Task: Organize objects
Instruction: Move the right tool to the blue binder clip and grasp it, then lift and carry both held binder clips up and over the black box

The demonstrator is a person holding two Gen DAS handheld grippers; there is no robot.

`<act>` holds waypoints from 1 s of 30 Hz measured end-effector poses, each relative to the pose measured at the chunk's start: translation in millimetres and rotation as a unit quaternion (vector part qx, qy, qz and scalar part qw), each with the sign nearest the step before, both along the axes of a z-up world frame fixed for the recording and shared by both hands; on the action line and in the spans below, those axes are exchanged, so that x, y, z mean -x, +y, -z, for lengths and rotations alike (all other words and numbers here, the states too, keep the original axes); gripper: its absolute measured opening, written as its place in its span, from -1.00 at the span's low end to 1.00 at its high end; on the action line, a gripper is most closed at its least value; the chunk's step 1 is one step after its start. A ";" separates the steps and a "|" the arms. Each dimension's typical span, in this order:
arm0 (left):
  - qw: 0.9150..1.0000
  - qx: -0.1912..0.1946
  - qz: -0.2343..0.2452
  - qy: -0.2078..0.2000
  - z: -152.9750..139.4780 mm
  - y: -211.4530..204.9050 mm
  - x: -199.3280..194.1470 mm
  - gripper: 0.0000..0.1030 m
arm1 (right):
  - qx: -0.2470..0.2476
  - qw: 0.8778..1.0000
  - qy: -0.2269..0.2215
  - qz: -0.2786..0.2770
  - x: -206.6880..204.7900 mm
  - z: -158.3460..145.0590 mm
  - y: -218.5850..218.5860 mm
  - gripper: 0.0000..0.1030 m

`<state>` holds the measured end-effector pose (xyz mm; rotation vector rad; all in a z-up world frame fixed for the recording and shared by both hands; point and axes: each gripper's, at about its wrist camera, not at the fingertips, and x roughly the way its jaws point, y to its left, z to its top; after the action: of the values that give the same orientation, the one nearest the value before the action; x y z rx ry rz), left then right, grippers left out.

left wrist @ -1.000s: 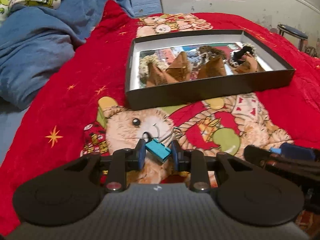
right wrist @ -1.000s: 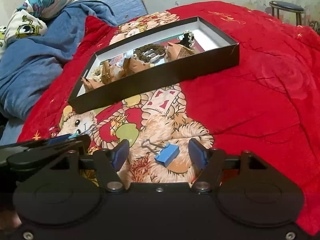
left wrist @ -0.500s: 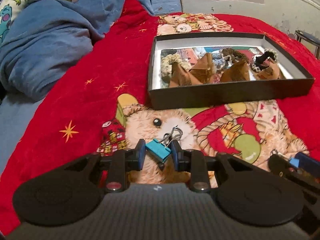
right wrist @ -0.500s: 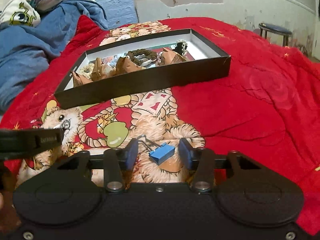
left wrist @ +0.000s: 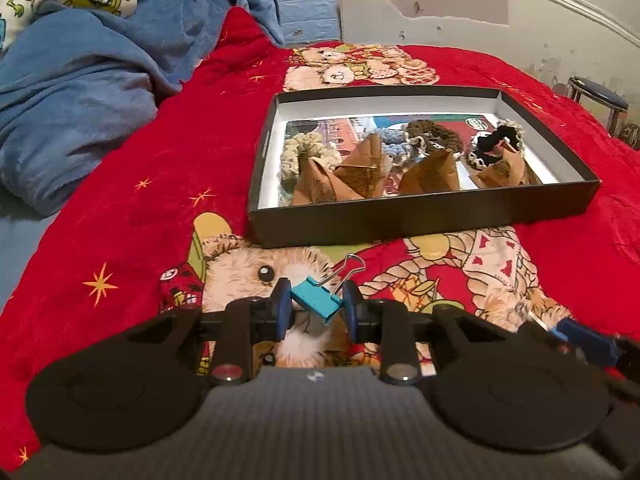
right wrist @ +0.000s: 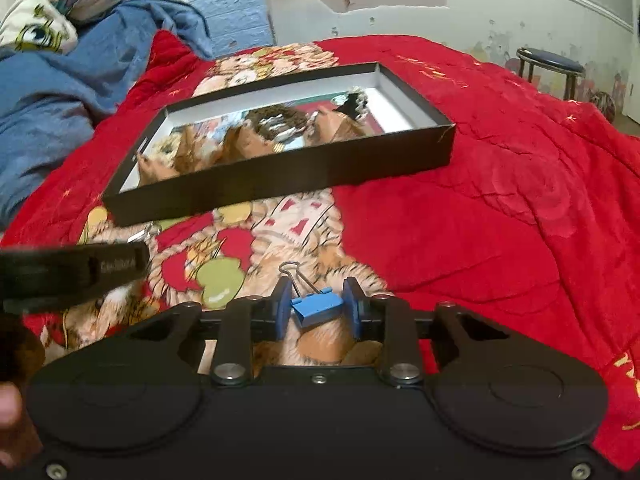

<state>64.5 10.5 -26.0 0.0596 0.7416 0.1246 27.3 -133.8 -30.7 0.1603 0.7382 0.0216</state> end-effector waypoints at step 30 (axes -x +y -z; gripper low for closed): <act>0.996 0.078 0.031 -0.033 -5.7 2.5 -4.9 -0.39 | -0.099 0.990 -0.093 -0.040 -27.5 -36.6 -24.1 -0.48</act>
<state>69.4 13.0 -20.3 -0.0698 0.6813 0.0102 54.8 -158.0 5.9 0.3140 0.5552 0.1836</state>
